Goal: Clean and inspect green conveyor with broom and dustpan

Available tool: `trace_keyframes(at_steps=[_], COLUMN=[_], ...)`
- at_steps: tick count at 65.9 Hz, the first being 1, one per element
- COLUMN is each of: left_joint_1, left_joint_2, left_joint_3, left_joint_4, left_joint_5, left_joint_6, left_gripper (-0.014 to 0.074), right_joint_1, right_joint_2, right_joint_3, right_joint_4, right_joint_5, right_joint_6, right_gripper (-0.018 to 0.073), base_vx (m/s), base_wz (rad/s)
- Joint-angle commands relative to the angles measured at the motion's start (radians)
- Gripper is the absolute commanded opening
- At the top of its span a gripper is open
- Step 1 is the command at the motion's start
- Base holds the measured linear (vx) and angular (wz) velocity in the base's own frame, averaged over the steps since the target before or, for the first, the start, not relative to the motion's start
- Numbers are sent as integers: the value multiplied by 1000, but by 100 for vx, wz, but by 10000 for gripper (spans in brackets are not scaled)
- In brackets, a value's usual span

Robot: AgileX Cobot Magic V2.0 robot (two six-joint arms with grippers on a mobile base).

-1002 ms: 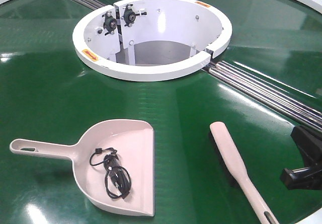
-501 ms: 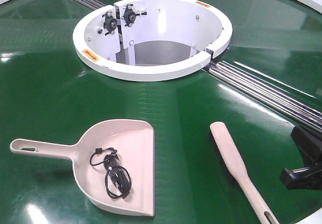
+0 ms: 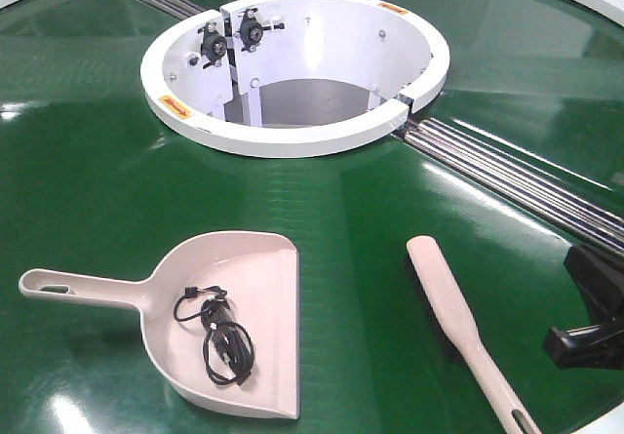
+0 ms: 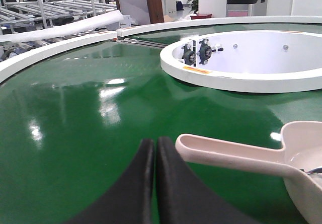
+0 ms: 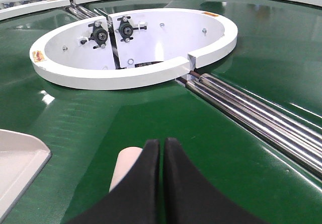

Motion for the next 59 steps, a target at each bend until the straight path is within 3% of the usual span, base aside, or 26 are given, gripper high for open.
trace_keyframes(at_steps=[1,59], left_joint_1=[1,1], left_joint_2=[-17,-14], left_joint_3=[26,24], left_joint_4=[-3,-4], left_joint_5=[-76,-77], left_joint_6=[-11,-10], left_gripper=[-23,-23], right_joint_1=[-8,-5], right_joint_2=[0,0], right_joint_3=[-29,-29], right_joint_4=[-5,-5], right_joint_5=[-68,-68], right_joint_6=[1,1], right_gripper=[-6,-6], base_vx=[0,0], base_wz=[0,0])
